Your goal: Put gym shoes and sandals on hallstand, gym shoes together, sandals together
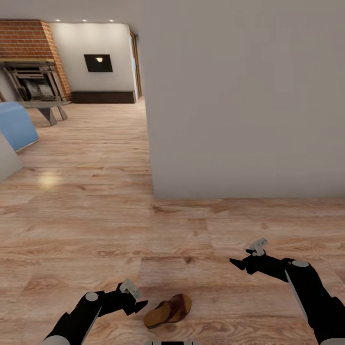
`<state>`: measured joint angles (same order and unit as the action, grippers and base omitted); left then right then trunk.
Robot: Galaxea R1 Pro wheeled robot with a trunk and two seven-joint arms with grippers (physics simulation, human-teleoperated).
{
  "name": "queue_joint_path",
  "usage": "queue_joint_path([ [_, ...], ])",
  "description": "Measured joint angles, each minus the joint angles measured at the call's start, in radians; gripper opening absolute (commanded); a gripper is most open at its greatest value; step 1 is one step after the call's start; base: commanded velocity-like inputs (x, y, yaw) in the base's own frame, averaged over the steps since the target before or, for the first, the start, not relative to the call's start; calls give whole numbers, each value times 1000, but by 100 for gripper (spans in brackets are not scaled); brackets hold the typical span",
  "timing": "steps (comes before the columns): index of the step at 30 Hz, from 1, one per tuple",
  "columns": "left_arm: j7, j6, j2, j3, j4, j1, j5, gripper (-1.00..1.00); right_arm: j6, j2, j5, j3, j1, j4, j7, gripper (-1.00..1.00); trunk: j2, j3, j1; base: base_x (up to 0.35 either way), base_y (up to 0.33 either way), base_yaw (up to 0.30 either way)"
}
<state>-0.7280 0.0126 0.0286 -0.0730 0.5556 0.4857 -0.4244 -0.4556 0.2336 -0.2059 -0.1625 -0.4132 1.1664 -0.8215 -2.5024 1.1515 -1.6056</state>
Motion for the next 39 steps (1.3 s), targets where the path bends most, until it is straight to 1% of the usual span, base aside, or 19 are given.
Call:
queue_joint_path([
  [4,0,-1,1,0,0,0,-7,100,0,0,0,0,0,0,0,100,0,0,0,0,0,-264],
  [7,1,-7,1,-1,0,0,-21,100,1,0,1,0,0,1,0,100,0,0,0,0,0,-264],
  [13,2,-20,6,0,0,-2,-28,100,1,-1,1,0,0,1,0,100,0,0,0,0,0,-204],
  [22,5,-24,15,0,1,-4,-30,100,1,-2,1,-1,0,4,0,100,-2,35,-4,0,0,-33],
  [26,37,-24,15,0,2,-4,-37,100,1,-2,1,-2,0,4,0,100,-3,53,-6,0,0,-2],
  [27,57,-24,13,0,1,-4,-44,100,1,-2,1,-3,0,4,0,100,-3,57,-6,0,0,0],
  [31,97,-24,11,0,1,-4,-64,100,1,-2,1,-6,0,4,1,100,-4,76,-8,0,0,0],
  [33,109,-24,10,-1,1,-3,-76,100,1,-2,1,-7,0,4,1,100,-5,85,-9,0,0,0],
  [35,120,-29,6,-1,1,5,-95,100,1,-2,1,-7,0,4,1,100,-5,95,-10,0,0,0],
  [39,125,-43,1,-1,3,14,-113,100,1,-2,1,-7,0,3,1,100,-6,115,-12,0,0,0],
])
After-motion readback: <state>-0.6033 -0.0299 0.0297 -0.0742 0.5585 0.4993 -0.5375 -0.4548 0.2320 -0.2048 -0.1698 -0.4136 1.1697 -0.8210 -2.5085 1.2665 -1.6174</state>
